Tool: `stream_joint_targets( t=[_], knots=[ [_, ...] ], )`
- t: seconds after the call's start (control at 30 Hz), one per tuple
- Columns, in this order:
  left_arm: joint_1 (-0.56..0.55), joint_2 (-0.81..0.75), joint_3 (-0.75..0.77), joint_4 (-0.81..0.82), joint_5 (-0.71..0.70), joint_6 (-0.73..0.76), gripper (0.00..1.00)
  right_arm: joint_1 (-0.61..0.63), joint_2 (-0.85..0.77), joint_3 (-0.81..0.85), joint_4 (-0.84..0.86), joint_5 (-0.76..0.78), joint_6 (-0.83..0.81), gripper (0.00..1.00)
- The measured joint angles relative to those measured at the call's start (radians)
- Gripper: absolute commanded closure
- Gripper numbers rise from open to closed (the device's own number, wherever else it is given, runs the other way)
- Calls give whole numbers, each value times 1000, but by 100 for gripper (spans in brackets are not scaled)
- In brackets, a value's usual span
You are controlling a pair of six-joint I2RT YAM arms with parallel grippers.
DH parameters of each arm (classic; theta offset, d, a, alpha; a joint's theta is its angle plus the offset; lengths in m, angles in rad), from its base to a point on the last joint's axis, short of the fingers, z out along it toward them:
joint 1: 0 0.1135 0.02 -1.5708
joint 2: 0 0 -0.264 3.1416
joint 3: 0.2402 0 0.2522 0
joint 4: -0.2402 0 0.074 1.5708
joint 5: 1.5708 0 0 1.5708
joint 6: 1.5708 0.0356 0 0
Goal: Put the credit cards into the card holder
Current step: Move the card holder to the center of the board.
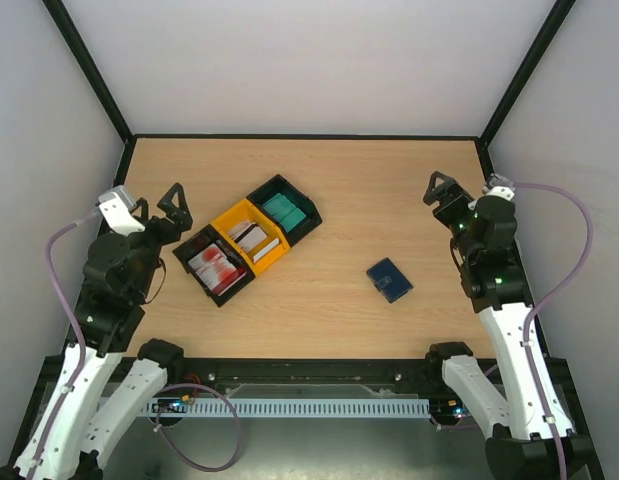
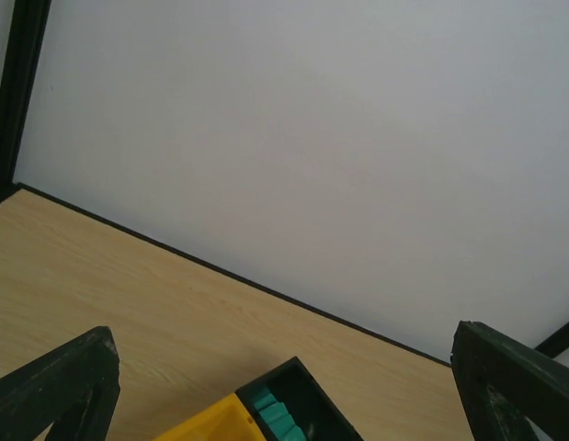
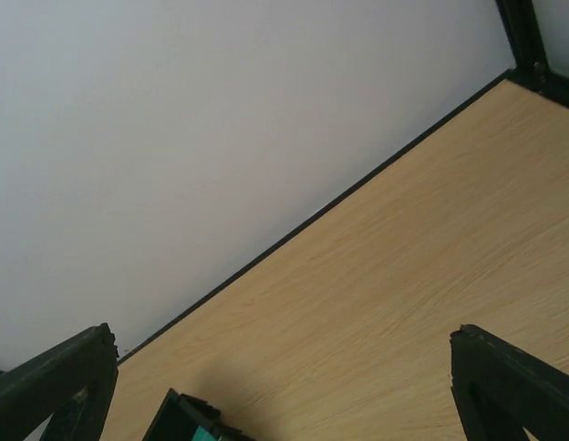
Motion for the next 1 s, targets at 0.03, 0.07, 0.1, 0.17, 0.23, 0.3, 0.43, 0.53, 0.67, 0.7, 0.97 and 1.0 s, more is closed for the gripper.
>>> stream_joint_targets(
  t=[0.03,0.07,0.1,0.17,0.23,0.3,0.43,0.53,0.67,0.7,0.97,1.0],
  knots=[
    [6,0,-5,2,10,-4,1,-10,-5,-10,5,-23,5,3],
    [11,0,-10,4,22,-7,1,-18,-11,-21,6,-48,12,3],
    [14,-1,-16,8,33,-11,1,-24,-14,-31,8,-73,18,2],
    [21,-3,-28,14,55,-14,0,-32,-16,-45,13,-127,26,2],
    [23,-8,-40,13,77,-17,0,-40,-11,-66,27,-203,37,2],
    [27,-13,-47,11,98,-20,0,-43,4,-89,37,-269,45,2],
    [29,-28,-76,25,174,-38,0,-46,74,-137,48,-389,47,2],
    [32,-23,-122,69,270,-66,0,-48,140,-163,39,-433,29,2],
    [29,67,-205,190,454,-145,0,-49,204,-182,16,-436,3,2],
    [17,104,-225,225,499,-168,0,-49,220,-189,11,-434,-5,2],
    [-259,397,-267,351,592,-259,0,-2,285,-293,-97,-286,-20,0],
    [-289,427,-266,359,589,-262,0,13,289,-304,-110,-265,-17,1]
  ],
)
